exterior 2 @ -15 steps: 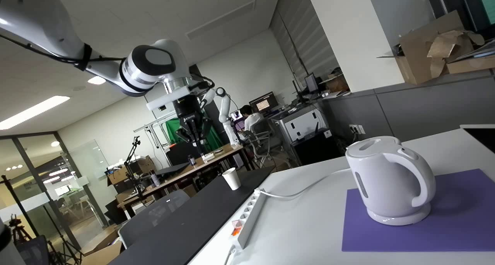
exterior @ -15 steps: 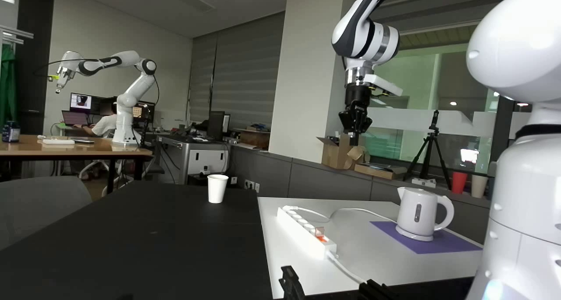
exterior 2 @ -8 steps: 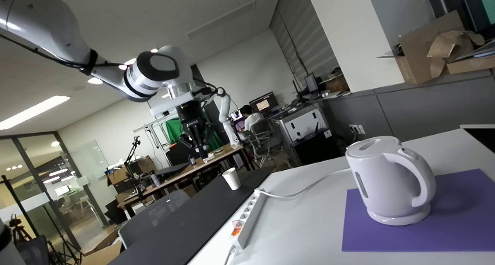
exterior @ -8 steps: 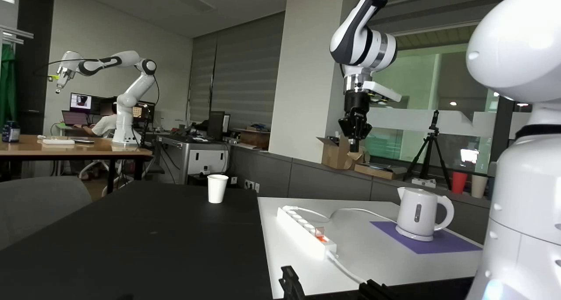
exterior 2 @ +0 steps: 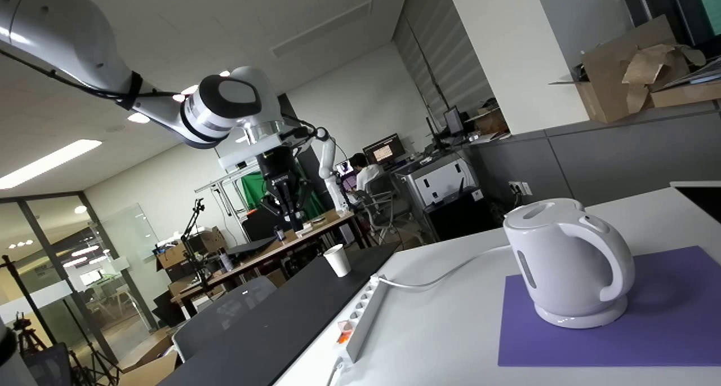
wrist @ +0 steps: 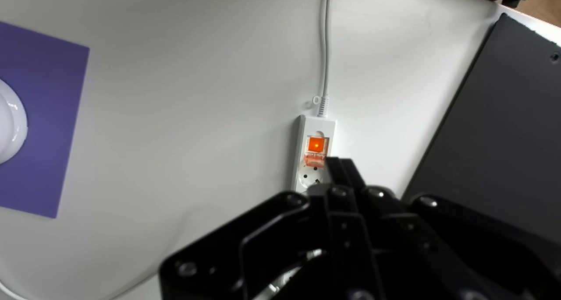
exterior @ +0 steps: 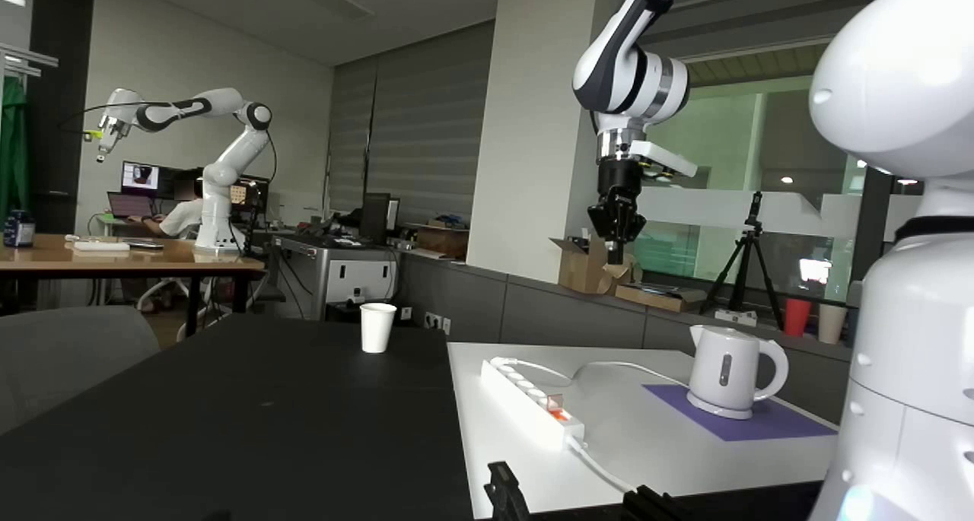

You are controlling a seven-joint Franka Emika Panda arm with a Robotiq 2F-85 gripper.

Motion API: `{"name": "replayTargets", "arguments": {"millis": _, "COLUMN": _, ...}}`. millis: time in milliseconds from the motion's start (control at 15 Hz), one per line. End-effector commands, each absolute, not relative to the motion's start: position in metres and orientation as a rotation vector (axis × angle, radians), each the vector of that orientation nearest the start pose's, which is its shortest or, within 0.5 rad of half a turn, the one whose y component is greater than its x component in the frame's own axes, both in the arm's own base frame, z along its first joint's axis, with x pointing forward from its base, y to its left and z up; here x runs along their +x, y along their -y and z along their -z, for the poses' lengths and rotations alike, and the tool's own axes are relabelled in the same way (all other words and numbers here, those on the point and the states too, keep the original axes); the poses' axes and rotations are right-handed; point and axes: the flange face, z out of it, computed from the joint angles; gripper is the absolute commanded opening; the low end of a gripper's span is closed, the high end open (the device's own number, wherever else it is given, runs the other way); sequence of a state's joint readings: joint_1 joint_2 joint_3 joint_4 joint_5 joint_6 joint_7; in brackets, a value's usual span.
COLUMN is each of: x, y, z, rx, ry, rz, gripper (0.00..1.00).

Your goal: Flick the first switch on the extension cord

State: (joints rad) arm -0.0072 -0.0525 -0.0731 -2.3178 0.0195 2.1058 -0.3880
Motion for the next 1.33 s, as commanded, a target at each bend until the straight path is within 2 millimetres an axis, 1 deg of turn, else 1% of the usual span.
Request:
{"name": "replayTargets", "arguments": {"millis": 0, "x": 0.482, "y": 0.038, "z": -0.351, "rx": -3.043, "ry": 0.455, "rz": -0.233, "gripper": 0.01}}
{"name": "replayTargets", "arguments": {"millis": 133, "x": 0.482, "y": 0.038, "z": -0.351, "rx": -3.043, "ry": 0.455, "rz": -0.233, "gripper": 0.00}}
{"name": "replayTargets", "arguments": {"millis": 333, "x": 0.488, "y": 0.032, "z": -0.332, "rx": -3.024, "ry": 0.439, "rz": -0.230, "gripper": 0.00}}
{"name": "replayTargets", "arguments": {"millis": 467, "x": 0.492, "y": 0.025, "z": -0.313, "rx": -3.016, "ry": 0.411, "rz": -0.194, "gripper": 0.00}}
{"name": "replayTargets", "arguments": {"millis": 667, "x": 0.498, "y": 0.018, "z": -0.278, "rx": -2.988, "ry": 0.328, "rz": -0.157, "gripper": 0.00}}
{"name": "replayTargets", "arguments": {"millis": 800, "x": 0.499, "y": 0.014, "z": -0.254, "rx": -2.965, "ry": 0.300, "rz": -0.168, "gripper": 0.00}}
{"name": "replayTargets", "arguments": {"millis": 1067, "x": 0.496, "y": 0.003, "z": -0.212, "rx": -2.918, "ry": 0.267, "rz": -0.257, "gripper": 0.00}}
{"name": "replayTargets", "arguments": {"millis": 1267, "x": 0.493, "y": -0.002, "z": -0.189, "rx": -2.895, "ry": 0.259, "rz": -0.317, "gripper": 0.00}}
